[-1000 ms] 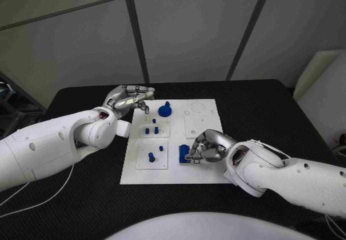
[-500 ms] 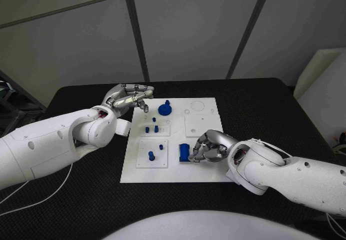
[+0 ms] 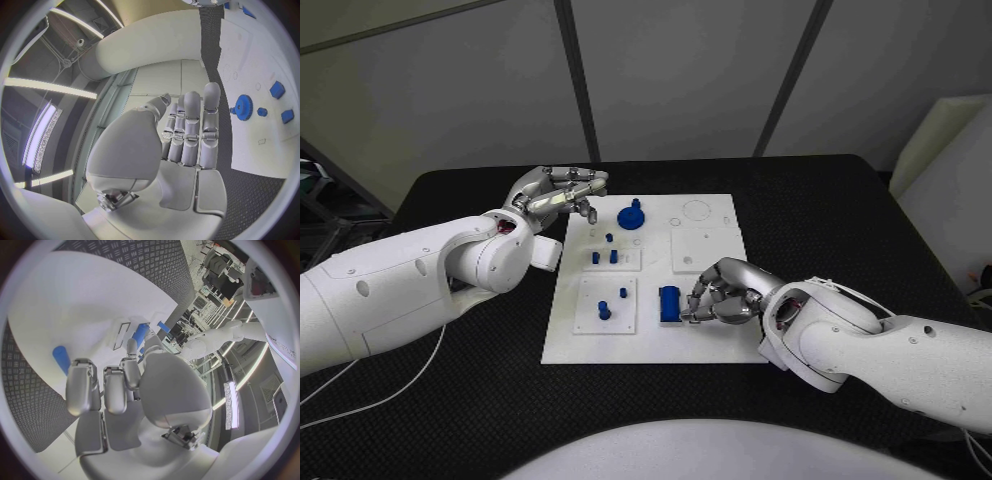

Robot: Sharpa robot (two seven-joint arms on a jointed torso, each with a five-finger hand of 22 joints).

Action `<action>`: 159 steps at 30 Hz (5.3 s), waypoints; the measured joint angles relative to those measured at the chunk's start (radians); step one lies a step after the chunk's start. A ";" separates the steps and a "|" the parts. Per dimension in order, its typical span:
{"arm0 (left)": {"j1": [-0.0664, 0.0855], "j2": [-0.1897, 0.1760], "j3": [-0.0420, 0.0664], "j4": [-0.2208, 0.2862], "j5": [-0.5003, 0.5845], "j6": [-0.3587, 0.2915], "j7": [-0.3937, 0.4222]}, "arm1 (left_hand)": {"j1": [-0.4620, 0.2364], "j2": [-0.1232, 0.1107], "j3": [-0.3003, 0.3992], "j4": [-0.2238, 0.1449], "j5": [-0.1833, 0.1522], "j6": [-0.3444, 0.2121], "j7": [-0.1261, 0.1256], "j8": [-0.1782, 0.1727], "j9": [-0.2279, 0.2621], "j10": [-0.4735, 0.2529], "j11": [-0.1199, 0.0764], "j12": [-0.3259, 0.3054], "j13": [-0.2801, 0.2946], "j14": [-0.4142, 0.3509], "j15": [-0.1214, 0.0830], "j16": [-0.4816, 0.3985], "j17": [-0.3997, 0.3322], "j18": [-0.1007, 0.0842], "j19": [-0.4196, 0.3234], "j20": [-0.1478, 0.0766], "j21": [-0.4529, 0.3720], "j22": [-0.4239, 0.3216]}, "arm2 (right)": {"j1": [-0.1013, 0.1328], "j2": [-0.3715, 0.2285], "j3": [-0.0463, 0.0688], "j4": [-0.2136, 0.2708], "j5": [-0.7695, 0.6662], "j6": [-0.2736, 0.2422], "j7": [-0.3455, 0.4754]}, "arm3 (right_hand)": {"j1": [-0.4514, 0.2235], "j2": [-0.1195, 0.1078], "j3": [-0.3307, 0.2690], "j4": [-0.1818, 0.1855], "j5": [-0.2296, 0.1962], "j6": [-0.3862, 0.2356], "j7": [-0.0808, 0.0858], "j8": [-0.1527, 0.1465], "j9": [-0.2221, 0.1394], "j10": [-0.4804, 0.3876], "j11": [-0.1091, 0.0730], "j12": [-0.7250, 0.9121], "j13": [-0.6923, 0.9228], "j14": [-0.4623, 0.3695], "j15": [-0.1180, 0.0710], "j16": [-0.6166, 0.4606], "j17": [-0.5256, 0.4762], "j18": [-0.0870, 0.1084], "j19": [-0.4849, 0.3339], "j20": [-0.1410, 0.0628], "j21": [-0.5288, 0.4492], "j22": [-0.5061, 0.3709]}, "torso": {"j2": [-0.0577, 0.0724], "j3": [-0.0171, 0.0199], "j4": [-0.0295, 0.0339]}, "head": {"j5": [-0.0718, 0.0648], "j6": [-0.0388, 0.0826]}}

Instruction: Assemble the parts on the task board

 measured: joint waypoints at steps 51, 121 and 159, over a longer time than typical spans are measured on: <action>-0.016 0.000 0.000 0.006 0.000 0.001 0.000 | 0.000 0.000 0.000 0.000 0.000 0.000 0.000 0.000 -0.001 0.000 0.000 0.000 0.000 0.000 0.000 0.000 -0.001 0.000 0.000 0.000 0.000 -0.001 | 0.007 -0.144 0.001 -0.004 -0.199 0.019 -0.115 | -0.024 -0.011 -0.062 0.079 0.060 0.078 0.035 -0.270 -0.157 -0.030 0.037 -0.073 -0.066 0.002 0.034 -0.016 0.000 0.000 -0.013 0.032 -0.015 0.000 | -0.003 -0.0012 -0.0027 | -0.045 0.008; -0.016 -0.007 0.000 0.012 0.000 0.001 0.000 | 0.000 0.000 0.000 0.000 0.000 0.000 0.000 0.000 -0.001 -0.003 -0.004 0.004 0.001 -0.004 -0.004 0.000 -0.001 0.000 0.000 0.000 -0.004 -0.001 | -0.001 -0.102 0.002 0.049 -0.108 -0.015 -0.158 | 0.123 0.008 0.098 0.008 0.134 0.119 0.015 -0.292 -0.134 -0.032 0.024 -0.093 -0.057 0.000 0.021 -0.011 0.000 0.000 -0.001 0.020 -0.011 0.000 | -0.005 -0.0019 -0.0026 | -0.039 0.001; -0.016 -0.008 0.000 0.017 0.000 0.003 -0.002 | 0.000 0.000 0.000 0.000 0.000 0.000 0.000 0.004 -0.001 -0.006 0.001 0.004 0.002 -0.004 -0.004 0.000 -0.002 0.000 0.000 0.000 -0.004 -0.002 | 0.000 0.021 0.003 -0.021 0.007 0.004 -0.164 | -0.002 -0.009 0.096 0.101 0.161 0.162 0.001 -0.262 -0.100 0.000 0.001 -0.060 -0.034 0.002 0.009 -0.007 0.000 0.000 0.006 0.013 -0.003 0.000 | -0.004 -0.0011 -0.0030 | -0.031 -0.001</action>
